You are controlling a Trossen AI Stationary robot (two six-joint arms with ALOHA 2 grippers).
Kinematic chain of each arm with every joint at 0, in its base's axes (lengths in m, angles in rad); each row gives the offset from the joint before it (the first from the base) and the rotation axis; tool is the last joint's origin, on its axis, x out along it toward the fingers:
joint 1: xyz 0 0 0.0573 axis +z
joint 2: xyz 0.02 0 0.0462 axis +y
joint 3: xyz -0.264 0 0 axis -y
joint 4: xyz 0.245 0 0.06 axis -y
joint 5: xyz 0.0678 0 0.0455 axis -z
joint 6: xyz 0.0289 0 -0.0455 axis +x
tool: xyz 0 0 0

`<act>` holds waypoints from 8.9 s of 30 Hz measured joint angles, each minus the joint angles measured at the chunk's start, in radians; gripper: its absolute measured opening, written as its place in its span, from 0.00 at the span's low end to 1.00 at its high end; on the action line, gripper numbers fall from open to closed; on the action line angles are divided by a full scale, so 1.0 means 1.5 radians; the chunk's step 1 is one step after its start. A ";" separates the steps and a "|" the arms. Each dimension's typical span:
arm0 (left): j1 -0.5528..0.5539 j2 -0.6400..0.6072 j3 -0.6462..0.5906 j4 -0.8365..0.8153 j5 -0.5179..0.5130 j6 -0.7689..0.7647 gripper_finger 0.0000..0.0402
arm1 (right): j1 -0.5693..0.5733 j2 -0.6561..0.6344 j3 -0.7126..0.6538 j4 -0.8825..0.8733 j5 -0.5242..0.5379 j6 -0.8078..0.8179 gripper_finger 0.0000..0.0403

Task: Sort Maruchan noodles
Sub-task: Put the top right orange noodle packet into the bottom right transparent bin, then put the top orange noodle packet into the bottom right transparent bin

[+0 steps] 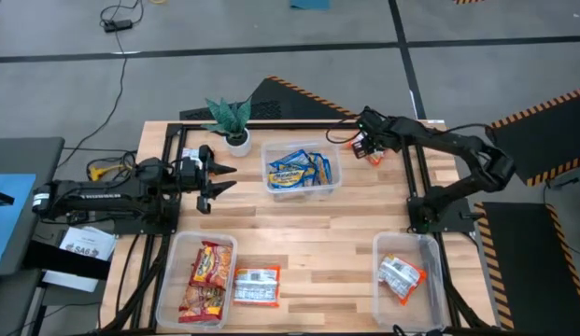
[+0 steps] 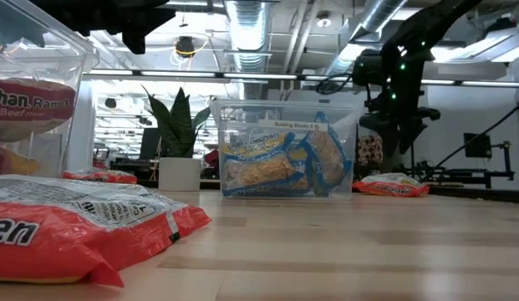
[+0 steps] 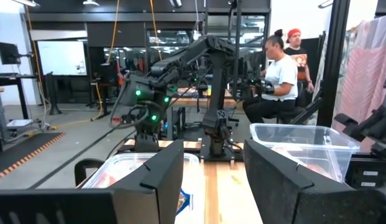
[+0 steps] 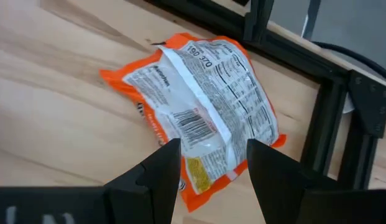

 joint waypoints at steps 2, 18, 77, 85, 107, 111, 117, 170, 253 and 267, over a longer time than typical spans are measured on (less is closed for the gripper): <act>0.000 0.000 0.000 0.000 0.000 0.000 0.39 | 0.006 -0.019 0.000 -0.006 0.000 0.001 0.51; 0.000 0.000 0.000 -0.008 -0.008 0.000 0.39 | 0.153 -0.174 -0.228 0.170 0.135 0.172 0.51; 0.000 0.001 0.001 -0.019 -0.030 0.017 0.39 | 0.363 -0.554 -0.305 0.299 0.153 0.058 0.02; 0.000 0.001 0.001 -0.019 -0.030 0.018 0.39 | 0.573 -0.587 -0.194 0.297 -0.108 0.076 0.02; 0.000 0.001 0.001 -0.039 -0.030 0.011 0.39 | 1.162 -0.331 -0.062 0.048 -0.176 0.880 0.03; 0.000 0.001 0.001 -0.039 -0.036 0.011 0.39 | 1.191 -0.324 -0.062 -0.014 -0.176 0.986 0.04; 0.000 0.001 0.001 -0.039 -0.048 0.015 0.39 | 1.204 -0.329 -0.062 -0.050 -0.176 1.056 0.09; 0.000 0.001 0.001 -0.084 -0.113 0.034 0.39 | 0.665 -0.331 -0.197 0.100 0.324 0.182 0.16; 0.106 0.164 0.204 -0.819 -0.460 -0.259 0.00 | 0.513 -0.390 -0.339 0.265 0.363 0.230 0.55; 0.149 0.168 0.140 -0.748 -0.441 -0.245 0.05 | 0.513 -0.390 -0.339 0.282 0.363 0.230 0.55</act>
